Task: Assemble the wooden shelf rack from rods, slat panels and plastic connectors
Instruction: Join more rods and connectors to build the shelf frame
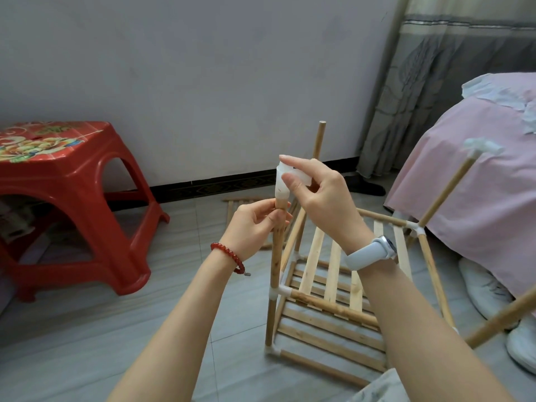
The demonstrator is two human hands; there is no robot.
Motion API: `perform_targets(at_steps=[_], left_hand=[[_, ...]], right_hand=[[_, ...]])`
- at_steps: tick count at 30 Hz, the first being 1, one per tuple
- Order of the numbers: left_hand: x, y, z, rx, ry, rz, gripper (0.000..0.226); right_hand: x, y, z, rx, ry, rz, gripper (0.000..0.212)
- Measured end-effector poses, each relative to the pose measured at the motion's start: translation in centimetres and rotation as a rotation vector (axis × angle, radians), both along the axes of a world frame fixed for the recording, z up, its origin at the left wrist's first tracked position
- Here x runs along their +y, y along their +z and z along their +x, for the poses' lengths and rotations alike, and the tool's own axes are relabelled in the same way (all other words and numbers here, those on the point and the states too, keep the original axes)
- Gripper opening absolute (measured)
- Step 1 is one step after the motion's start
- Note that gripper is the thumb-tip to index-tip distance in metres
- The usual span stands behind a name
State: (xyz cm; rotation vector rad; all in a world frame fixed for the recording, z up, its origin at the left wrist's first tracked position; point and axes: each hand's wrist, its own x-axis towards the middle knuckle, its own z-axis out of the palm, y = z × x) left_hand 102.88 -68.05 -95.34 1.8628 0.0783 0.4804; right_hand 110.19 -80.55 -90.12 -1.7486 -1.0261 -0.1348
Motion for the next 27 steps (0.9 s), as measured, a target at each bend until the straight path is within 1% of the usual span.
perform_targets(at_steps=[8, 11, 14, 17, 20, 22, 24, 27], left_hand=[[0.4, -0.5, 0.0, 0.001, -0.013, -0.042, 0.021], [0.4, -0.5, 0.1, -0.009, -0.012, -0.040, 0.024], [0.2, -0.3, 0.3, 0.002, -0.015, 0.010, 0.023], [-0.1, 0.0, 0.4, 0.016, -0.039, 0.036, 0.022], [-0.2, 0.5, 0.2, 0.051, -0.048, 0.058, 0.024], [-0.2, 0.7, 0.0, 0.076, -0.034, 0.076, 0.024], [-0.5, 1.0, -0.3, 0.104, -0.005, 0.100, 0.022], [-0.7, 1.8, -0.9, 0.166, -0.007, 0.151, 0.033]], right_hand=[[0.2, -0.5, 0.1, -0.199, -0.110, -0.065, 0.033], [0.2, -0.8, -0.1, -0.194, -0.082, -0.039, 0.034], [0.0, -1.4, 0.1, -0.156, -0.047, 0.017, 0.033], [-0.5, -1.9, 0.5, -0.151, -0.062, 0.008, 0.036], [-0.7, -1.7, 0.4, -0.139, -0.071, -0.069, 0.036], [-0.9, -0.9, 0.0, -0.167, -0.097, -0.143, 0.036], [-1.2, 0.1, -0.4, -0.274, -0.153, -0.254, 0.038], [-1.8, 1.3, -0.8, -0.421, -0.231, -0.443, 0.043]])
